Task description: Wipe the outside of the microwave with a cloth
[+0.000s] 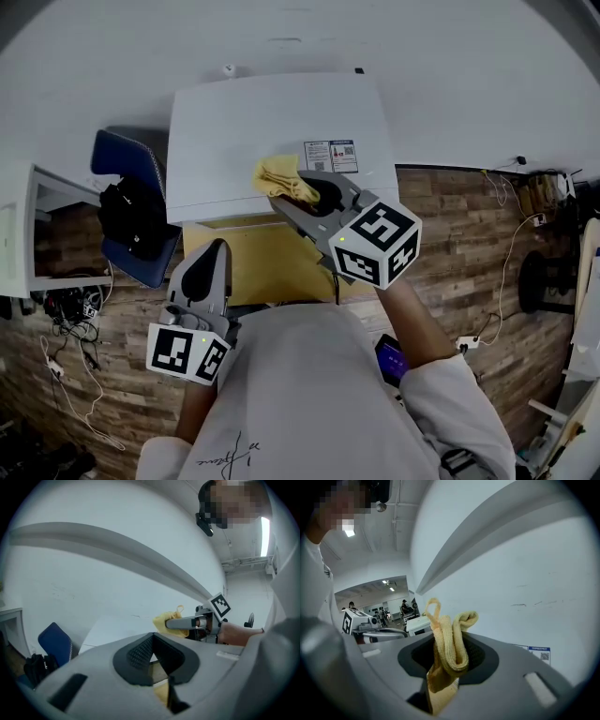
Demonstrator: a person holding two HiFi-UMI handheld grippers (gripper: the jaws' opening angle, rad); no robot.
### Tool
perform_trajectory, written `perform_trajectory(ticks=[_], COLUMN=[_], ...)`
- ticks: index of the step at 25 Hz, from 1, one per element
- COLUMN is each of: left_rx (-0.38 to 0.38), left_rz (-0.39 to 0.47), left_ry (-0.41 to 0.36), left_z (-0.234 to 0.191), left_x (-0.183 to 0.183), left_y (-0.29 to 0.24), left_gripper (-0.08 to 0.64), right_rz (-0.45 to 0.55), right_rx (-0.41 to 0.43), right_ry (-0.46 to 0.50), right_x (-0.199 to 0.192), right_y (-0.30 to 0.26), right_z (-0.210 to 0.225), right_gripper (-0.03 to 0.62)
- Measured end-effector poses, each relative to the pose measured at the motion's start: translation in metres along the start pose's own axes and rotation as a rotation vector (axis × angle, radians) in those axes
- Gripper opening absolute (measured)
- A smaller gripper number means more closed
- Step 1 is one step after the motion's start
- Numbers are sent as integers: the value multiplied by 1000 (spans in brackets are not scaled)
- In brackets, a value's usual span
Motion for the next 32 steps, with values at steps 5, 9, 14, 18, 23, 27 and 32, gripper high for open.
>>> perform_trajectory(ticks=[5, 9, 14, 18, 23, 27, 32], left_rx=[40, 64, 86, 98, 108, 106, 92], left_rz=[4, -11, -25, -31, -45, -61, -76], left_ry=[22, 31, 17, 17, 19, 13, -1], left_z=[7, 15, 28, 33, 39, 44, 49], left_x=[-1, -6, -6, -7, -10, -12, -8], left_y=[-1, -2, -4, -5, -3, -2, -3], left_gripper=[-11, -11, -11, -12, -12, -11, -12], right_rz=[33, 86, 134, 130, 101, 106, 107], right_rx=[-15, -45, -88, -109, -131, -137, -149], right_ry=[-23, -40, -78, -81, -54, -59, -64], right_x=[-10, -21, -32, -42, -54, -60, -64], right_y=[33, 61, 94, 112, 130, 139, 146], right_z=[9, 18, 29, 29, 20, 18, 14], right_gripper=[124, 124, 124, 123, 118, 118, 118])
Point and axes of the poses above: the fingertips, and each gripper's own axes: y backward along the fingers, z to its right, x out of its top, the point moved 10 cm from there along y, backward along the fingers, and after that the axes turned 10 degrees about -y, right-handed, at the moved point
